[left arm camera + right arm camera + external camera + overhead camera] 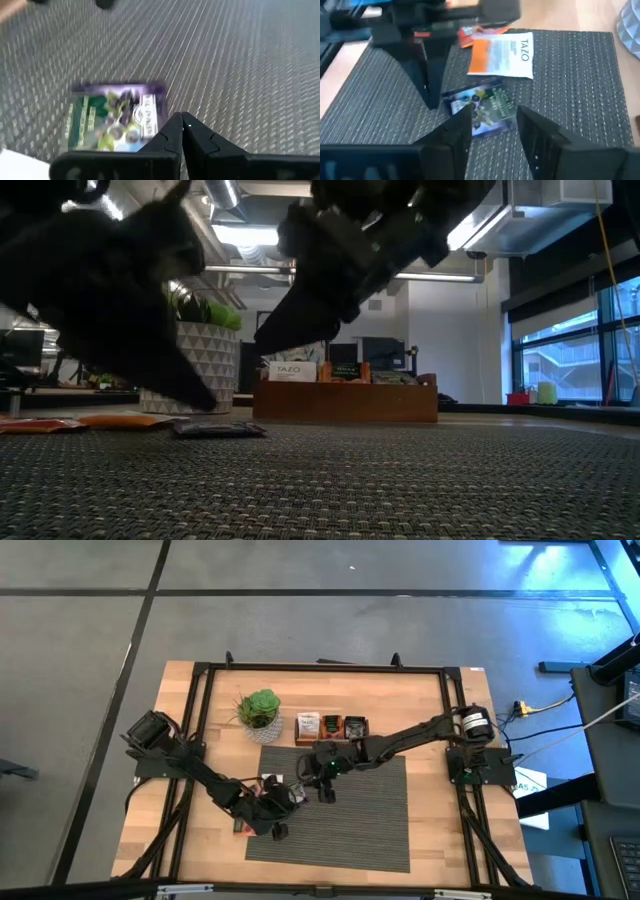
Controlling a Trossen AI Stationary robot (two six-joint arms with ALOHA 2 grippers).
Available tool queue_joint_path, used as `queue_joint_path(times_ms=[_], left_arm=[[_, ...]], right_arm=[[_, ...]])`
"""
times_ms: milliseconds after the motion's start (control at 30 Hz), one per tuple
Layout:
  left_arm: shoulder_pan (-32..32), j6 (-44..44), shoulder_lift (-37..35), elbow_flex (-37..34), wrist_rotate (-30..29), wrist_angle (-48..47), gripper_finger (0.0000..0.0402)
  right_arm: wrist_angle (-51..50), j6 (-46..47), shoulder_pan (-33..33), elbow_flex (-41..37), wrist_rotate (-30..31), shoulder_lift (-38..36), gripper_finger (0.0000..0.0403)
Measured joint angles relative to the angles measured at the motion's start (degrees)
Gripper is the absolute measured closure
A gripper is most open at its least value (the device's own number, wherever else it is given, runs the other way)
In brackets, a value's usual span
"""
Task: Pick & Place Tea
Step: Put the blue tea bag into the right section of the wooden organizer
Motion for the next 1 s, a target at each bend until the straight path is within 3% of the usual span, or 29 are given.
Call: queue_joint_path(times_ms=[133, 267, 367, 800, 1000], left_arm=[[0.1, -2.4, 2.0, 0.0, 2.3, -0.8, 0.0400], [0.1, -4.0, 3.0, 0.1, 3.1, -0.7, 0.0399], [0.1, -4.3, 3.2, 0.2, 3.2, -1.0, 0.0399], [0.1, -3.2, 3.3, 0.1, 4.0, -1.6, 0.0399], [0.1, -2.9, 3.4, 0.1, 4.0, -1.6, 0.0399]], right_arm=[[1.2, 3.9, -2.0, 0.0, -1.8, 1.9, 0.0200], [4.7, 8.5, -3.9, 0.0, -10.1, 3.8, 0.0162], [7.1, 12.4, -4.3, 0.0, -12.2, 5.6, 0.0153], [9.3, 15.9, -4.3, 0.0, -11.8, 10.7, 0.0181], [8.6, 17.8, -4.3, 0.0, -17.0, 10.7, 0.0203]])
